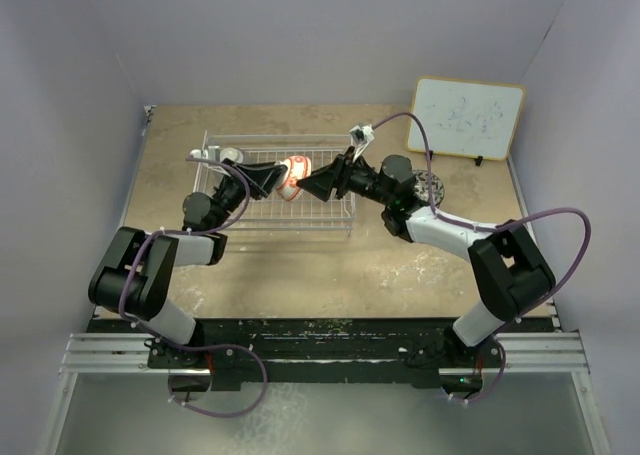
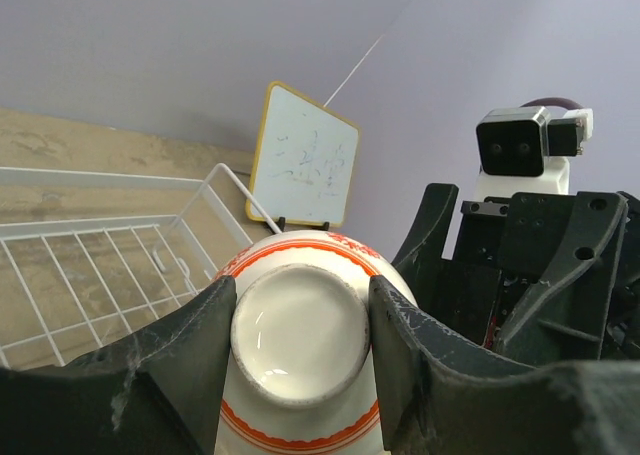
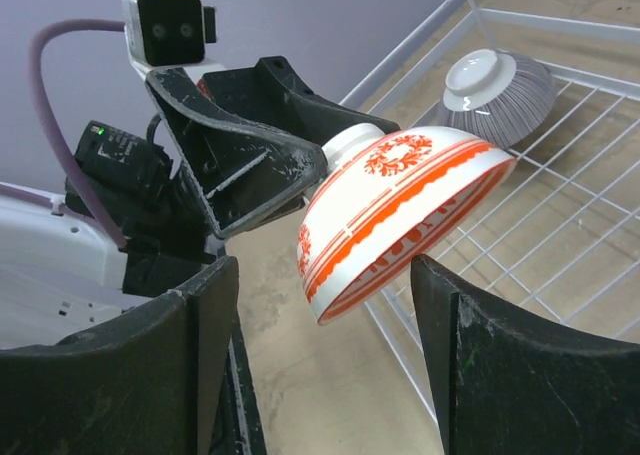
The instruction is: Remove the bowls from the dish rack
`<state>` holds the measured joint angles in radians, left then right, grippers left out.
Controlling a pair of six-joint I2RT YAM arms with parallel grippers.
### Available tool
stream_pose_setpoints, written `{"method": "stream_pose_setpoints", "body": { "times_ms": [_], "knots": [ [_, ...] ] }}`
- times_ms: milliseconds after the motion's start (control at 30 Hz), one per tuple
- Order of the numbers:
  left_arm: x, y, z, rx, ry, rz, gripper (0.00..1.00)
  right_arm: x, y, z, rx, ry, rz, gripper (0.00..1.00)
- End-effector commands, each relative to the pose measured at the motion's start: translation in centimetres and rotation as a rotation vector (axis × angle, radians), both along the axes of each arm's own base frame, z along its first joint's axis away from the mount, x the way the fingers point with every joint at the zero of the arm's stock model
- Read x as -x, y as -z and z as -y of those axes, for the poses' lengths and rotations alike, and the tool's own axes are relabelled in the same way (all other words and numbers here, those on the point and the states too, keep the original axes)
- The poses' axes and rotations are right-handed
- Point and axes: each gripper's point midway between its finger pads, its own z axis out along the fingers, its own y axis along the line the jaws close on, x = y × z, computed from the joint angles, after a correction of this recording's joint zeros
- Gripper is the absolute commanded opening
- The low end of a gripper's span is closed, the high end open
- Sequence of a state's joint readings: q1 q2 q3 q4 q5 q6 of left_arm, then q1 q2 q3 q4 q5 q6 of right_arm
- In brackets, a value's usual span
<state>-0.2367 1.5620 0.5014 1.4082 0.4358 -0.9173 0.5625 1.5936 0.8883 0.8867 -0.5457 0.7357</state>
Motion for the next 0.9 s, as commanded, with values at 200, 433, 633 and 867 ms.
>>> {"method": "stream_pose_setpoints", "body": {
  "times_ms": [200,433,633,867],
  "knots": [
    [2.1,-4.3,-0.8,0.081,-0.003,0.188,0.00,1.7,-4.9,-1.1,-0.139,-0.089,0.161,0.54],
    [2.5,-5.5,-0.9,0.092,-0.003,0.216,0.00,2.2,-5.3,-1.5,-0.175,-0.131,0.174,0.43],
    [2.6,-5.6,-0.8,0.088,0.006,0.224,0.00,2.7,-5.7,-1.7,-0.229,-0.173,0.171,0.22],
    [2.6,-5.1,-0.5,0.084,0.022,0.209,0.00,3.6,-5.9,-1.9,-0.300,-0.241,0.161,0.00]
  ]
}}
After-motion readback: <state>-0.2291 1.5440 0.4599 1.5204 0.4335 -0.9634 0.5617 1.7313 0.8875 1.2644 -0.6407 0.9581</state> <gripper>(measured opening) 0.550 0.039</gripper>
